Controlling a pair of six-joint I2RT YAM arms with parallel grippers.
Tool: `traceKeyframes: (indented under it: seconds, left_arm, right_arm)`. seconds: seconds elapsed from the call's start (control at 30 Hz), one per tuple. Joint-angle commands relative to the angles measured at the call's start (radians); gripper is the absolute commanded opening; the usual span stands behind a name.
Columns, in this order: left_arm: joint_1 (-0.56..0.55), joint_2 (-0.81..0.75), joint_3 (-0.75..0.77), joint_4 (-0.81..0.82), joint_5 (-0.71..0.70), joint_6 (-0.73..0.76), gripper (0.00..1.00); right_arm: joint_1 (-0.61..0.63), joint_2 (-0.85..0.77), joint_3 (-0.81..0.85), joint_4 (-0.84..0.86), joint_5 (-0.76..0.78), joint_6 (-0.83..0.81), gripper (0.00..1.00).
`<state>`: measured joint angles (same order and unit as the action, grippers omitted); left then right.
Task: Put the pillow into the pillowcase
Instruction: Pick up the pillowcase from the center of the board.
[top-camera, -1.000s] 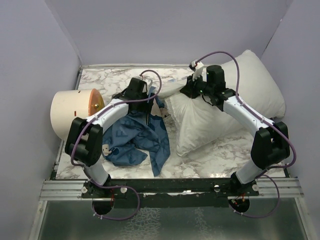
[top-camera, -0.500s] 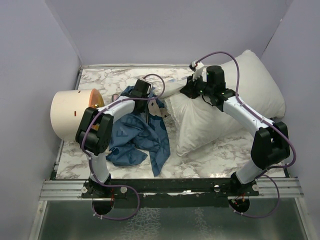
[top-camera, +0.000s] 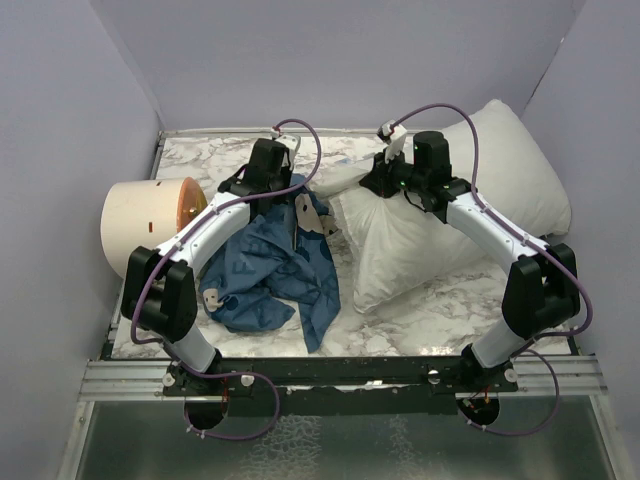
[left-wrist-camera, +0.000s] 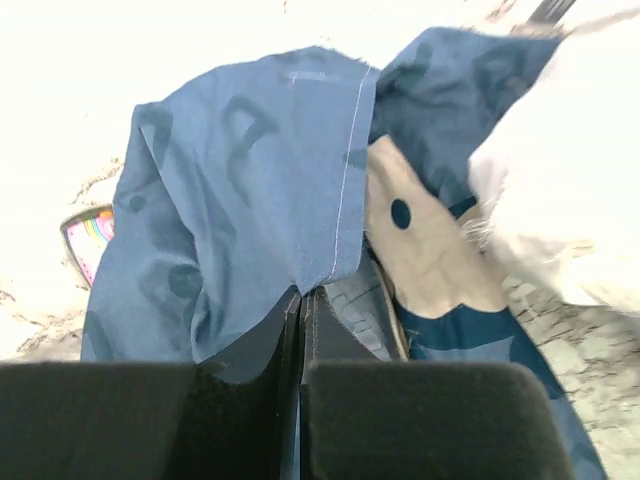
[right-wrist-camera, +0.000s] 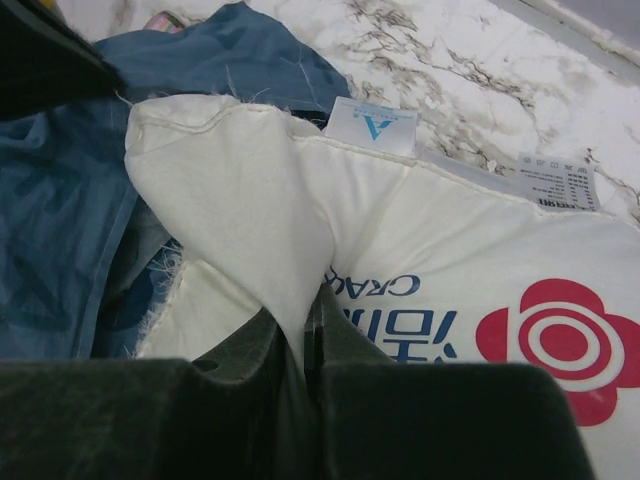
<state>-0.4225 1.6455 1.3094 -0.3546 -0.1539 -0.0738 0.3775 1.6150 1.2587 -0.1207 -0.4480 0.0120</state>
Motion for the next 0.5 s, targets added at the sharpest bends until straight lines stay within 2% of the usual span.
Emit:
traceKeyframes:
  seconds: [0.0,0.27,0.47]
  left_arm:
    - [-0.001,-0.075,0.040,0.007,0.084,-0.047,0.00]
    - [0.002,-0.099,0.148,0.005,0.153,-0.079,0.00]
    - [0.005,-0.104,0.183,-0.011,0.221,-0.079,0.00]
  right_arm:
    - [-0.003,-0.047,-0.001,-0.046,-0.116,-0.043,0.01]
    - [0.020,-0.021,0.046,-0.137,-0.219,-0.123,0.01]
    - [0.049,0.025,0.104,-0.169,-0.162,-0.119,0.01]
